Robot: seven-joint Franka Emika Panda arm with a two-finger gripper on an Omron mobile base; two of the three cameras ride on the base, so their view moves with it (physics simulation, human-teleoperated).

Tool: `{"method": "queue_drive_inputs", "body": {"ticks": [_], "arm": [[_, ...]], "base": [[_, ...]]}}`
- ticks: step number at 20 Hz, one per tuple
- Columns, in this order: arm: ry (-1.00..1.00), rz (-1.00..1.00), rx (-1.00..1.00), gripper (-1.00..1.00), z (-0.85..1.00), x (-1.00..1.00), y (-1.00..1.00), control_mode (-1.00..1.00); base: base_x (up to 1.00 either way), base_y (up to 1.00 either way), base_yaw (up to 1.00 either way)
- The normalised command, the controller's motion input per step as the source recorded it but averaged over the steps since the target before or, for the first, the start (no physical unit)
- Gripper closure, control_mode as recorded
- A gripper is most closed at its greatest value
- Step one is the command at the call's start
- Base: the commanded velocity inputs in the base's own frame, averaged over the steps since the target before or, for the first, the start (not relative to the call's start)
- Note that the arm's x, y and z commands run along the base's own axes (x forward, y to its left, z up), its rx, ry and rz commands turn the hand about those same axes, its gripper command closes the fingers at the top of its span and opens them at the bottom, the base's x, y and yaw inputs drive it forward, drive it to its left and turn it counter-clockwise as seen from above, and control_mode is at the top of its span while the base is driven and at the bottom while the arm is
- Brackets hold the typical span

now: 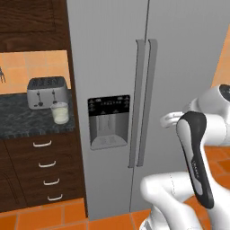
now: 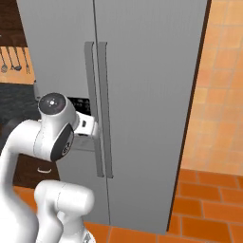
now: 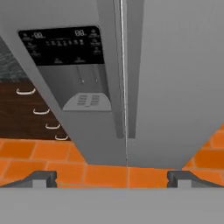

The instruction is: Grab a lemon wedge from the fridge and one ice cube from the ice bowl, and put them in the glass of lemonade.

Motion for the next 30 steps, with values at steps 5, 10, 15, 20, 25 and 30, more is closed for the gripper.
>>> {"method": "queue_drive_inputs", "body": {"ticks": [5, 10, 15, 20, 25, 30], "arm": [[-0.15, 0.0, 0.0, -1.0, 0.0, 0.57, -0.03, -1.0], [-0.09, 0.0, 0.0, -1.0, 0.0, 0.85, 0.0, -1.0], [-0.04, 0.0, 0.0, -1.0, 0.17, 0.74, -0.13, -1.0], [-0.11, 0.0, 0.0, -1.0, 0.14, 0.57, -0.14, -1.0], [-0.09, 0.0, 0.0, -1.0, -0.02, 0.58, 0.0, -1.0], [-0.05, 0.0, 0.0, -1.0, -0.15, 0.55, 0.0, -1.0]], "base": [[0.0, 0.0, 0.0], [0.0, 0.0, 0.0], [0.0, 0.0, 0.0], [0.0, 0.0, 0.0], [0.0, 0.0, 0.0], [0.0, 0.0, 0.0]]}}
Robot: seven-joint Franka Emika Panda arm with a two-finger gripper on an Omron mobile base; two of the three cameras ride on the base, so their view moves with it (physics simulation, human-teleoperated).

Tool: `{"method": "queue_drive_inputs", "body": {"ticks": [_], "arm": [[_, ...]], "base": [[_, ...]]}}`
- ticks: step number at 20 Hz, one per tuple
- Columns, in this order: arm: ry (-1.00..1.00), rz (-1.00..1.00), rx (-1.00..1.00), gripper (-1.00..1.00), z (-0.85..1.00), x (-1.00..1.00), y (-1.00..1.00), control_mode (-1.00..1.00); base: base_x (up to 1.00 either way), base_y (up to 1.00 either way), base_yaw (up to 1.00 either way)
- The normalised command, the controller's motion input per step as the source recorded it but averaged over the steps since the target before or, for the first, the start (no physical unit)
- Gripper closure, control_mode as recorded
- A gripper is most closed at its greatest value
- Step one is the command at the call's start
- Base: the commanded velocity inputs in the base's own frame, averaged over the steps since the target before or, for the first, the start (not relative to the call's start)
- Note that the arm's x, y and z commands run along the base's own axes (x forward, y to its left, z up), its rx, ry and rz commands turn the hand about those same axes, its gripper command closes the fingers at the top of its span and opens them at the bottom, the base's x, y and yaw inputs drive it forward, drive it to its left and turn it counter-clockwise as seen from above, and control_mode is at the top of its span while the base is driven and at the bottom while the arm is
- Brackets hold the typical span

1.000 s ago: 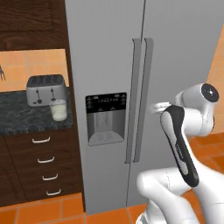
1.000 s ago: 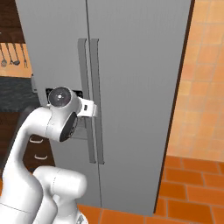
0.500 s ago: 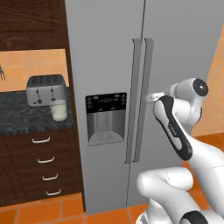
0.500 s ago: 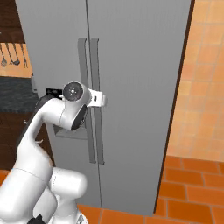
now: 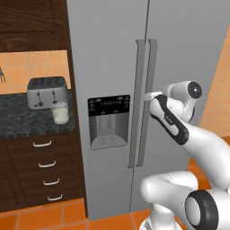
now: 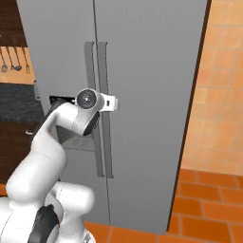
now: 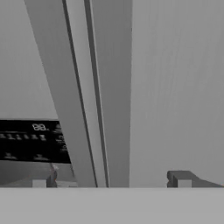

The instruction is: Grab a lemon wedge from the fridge and one ice cube from the ice bowl, and put them in the glass of lemonade.

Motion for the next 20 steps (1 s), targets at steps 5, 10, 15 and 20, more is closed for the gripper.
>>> {"method": "queue_drive_inputs", "body": {"ticks": [5, 10, 15, 20], "arm": [[-0.01, 0.0, 0.0, -1.0, -0.18, 0.6, -0.02, -1.0], [0.0, 0.0, 0.0, -1.0, -0.14, 0.6, -0.12, -1.0], [0.0, 0.0, 0.0, -1.0, -0.28, 0.58, -0.1, -1.0], [0.0, 0.0, -0.01, -1.0, -0.33, 0.53, 0.0, -1.0]], "base": [[0.0, 0.0, 0.0], [0.0, 0.0, 0.0], [0.0, 0.0, 0.0], [0.0, 0.0, 0.0]]}}
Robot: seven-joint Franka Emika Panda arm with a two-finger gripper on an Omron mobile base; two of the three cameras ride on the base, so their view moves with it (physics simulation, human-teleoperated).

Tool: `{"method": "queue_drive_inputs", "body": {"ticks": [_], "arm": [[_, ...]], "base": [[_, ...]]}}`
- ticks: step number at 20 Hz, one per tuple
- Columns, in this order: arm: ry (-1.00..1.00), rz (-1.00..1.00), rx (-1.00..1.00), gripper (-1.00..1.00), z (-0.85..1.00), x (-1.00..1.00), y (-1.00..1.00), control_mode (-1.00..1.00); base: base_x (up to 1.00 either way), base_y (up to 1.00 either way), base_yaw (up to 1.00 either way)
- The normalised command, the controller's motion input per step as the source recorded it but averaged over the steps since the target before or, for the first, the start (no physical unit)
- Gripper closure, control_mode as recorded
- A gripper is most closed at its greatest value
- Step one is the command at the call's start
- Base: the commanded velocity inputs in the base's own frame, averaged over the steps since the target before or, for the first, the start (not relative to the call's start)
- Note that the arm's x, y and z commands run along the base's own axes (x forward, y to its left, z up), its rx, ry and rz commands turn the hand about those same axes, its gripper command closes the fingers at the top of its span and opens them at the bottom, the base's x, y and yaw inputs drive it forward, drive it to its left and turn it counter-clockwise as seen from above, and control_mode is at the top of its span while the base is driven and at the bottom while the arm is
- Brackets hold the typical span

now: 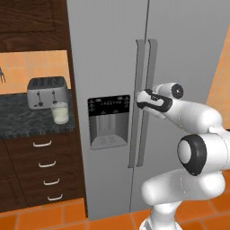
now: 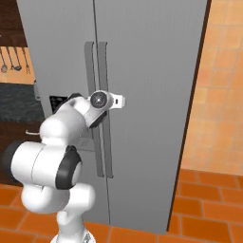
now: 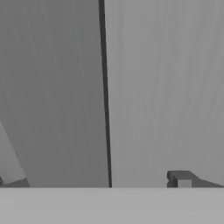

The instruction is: Grab a lemon wedge from the fridge and one ice cube from the ice bowl, and put them in the glass of lemonade.

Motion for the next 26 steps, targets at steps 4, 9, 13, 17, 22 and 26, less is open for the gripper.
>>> {"method": "queue_drive_inputs", "body": {"ticks": [4, 9, 13, 17, 22, 26], "arm": [[0.0, 0.0, 0.0, -1.0, -0.26, 0.59, 0.0, -1.0], [0.02, 0.0, 0.0, 1.0, -0.03, 0.3, 0.0, -1.0], [0.11, 0.0, 0.0, 1.0, 0.12, -0.59, -0.13, -1.0], [0.21, 0.0, 0.0, 1.0, 0.09, -0.99, -0.3, -1.0], [0.29, 0.0, 0.0, 1.0, 0.08, -1.0, -0.39, -1.0], [0.26, 0.0, 0.0, 1.0, 0.01, -1.0, -0.61, -1.0]], "base": [[0.0, 0.0, 0.0], [0.0, 0.0, 0.0], [0.0, 0.0, 0.0], [0.0, 0.0, 0.0], [0.0, 0.0, 0.0], [0.0, 0.0, 0.0]]}}
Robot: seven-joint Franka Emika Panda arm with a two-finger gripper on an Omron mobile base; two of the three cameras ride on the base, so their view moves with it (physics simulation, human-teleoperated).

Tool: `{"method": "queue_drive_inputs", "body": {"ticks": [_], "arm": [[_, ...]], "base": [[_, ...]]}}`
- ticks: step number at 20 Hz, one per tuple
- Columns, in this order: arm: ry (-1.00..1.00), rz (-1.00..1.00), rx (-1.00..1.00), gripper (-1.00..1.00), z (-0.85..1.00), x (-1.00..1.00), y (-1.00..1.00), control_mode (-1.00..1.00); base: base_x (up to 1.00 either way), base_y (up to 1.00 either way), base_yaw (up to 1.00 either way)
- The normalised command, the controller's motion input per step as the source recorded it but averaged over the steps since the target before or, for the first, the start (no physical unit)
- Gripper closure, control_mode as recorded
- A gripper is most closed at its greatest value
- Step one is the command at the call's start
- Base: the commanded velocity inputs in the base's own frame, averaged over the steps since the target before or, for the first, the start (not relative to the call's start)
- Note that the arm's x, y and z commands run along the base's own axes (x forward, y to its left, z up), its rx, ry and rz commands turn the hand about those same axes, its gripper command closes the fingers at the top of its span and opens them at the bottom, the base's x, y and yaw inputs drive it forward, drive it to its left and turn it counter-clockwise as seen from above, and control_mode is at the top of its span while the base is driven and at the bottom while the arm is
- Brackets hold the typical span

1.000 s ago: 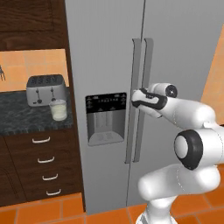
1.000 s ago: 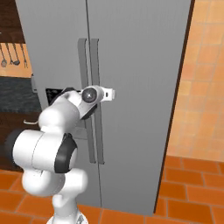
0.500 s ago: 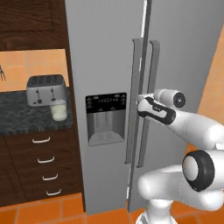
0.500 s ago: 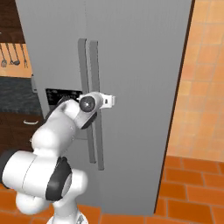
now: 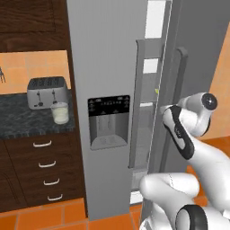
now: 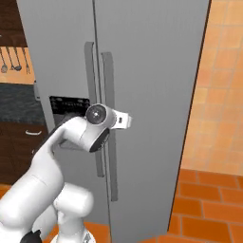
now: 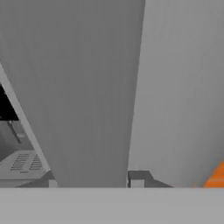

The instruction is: Grab a lemon wedge from the fridge and one ice cube from the ice bowl, and put them in the glass of lemonade.

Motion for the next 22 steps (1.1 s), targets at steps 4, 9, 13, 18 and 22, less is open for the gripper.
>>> {"method": "queue_drive_inputs", "body": {"ticks": [4, 9, 13, 18, 22], "arm": [[0.12, 0.0, 0.0, 1.0, 0.0, -1.0, -0.82, -1.0], [0.07, 0.0, 0.02, 1.0, 0.0, -1.0, -0.88, -1.0], [0.08, 0.0, 0.01, 1.0, 0.05, -0.92, -0.66, -1.0], [0.03, 0.0, 0.0, -1.0, 0.35, -0.65, -0.25, -1.0], [0.0, 0.0, -0.09, -1.0, 0.63, -0.67, 0.04, -1.0]], "base": [[0.0, 0.0, 0.0], [0.0, 0.0, 0.0], [0.0, 0.0, 0.0], [0.0, 0.0, 0.0], [0.0, 0.0, 0.0]]}}
